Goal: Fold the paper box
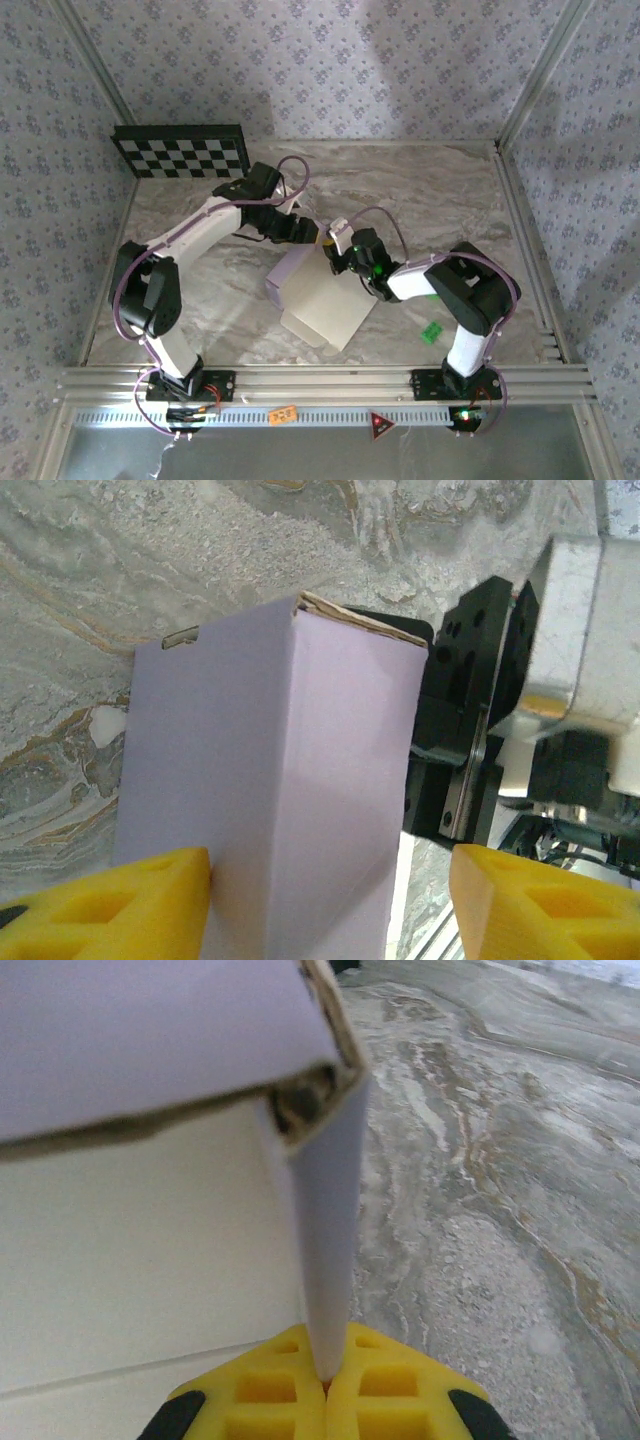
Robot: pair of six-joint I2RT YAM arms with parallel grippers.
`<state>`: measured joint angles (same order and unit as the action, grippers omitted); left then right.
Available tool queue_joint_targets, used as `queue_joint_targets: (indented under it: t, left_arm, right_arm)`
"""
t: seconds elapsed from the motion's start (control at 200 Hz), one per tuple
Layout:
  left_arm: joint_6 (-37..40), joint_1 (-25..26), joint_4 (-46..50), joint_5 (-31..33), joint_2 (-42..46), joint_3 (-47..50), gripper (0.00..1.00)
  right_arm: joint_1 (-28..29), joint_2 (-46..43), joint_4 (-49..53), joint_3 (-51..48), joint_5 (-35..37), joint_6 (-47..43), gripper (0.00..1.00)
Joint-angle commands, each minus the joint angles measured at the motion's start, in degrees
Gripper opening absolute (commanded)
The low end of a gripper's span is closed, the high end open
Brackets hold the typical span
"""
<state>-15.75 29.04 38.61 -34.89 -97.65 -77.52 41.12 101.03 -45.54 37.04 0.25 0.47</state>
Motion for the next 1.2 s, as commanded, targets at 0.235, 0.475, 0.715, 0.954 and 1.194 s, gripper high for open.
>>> queue_joint_targets:
  t: [0.235, 0.475, 0.715, 0.954, 1.194]
  left_arm:
    - [-0.46, 1.85, -2.38, -4.0, 0.0, 0.11, 0.58]
    - [0.34, 1.73, -1.12, -1.04, 0.52, -0.68, 0.59]
    - [1.94, 1.56, 1.9, 2.24, 0.92, -2.79, 0.66]
    - [2.38, 1.49, 2.6, 2.48, 0.53, -4.29, 0.72]
    - [5.1, 1.5, 5.93, 5.71, -0.85, -6.66, 0.81]
  right_arm:
    - [7.66, 5.77, 5.34, 2.84, 22.88, 13.39, 0.0]
    - [5.73, 4.76, 4.42, 2.21, 13.84, 10.07, 0.0]
    - [2.78, -1.59, 7.58, 0.1, 5.83, 6.95, 0.22]
    - [1.2, -5.29, 10.33, -1.42, 2.71, 5.51, 0.33]
    - [-0.99, -9.65, 12.58, -2.65, 0.46, 5.31, 0.41]
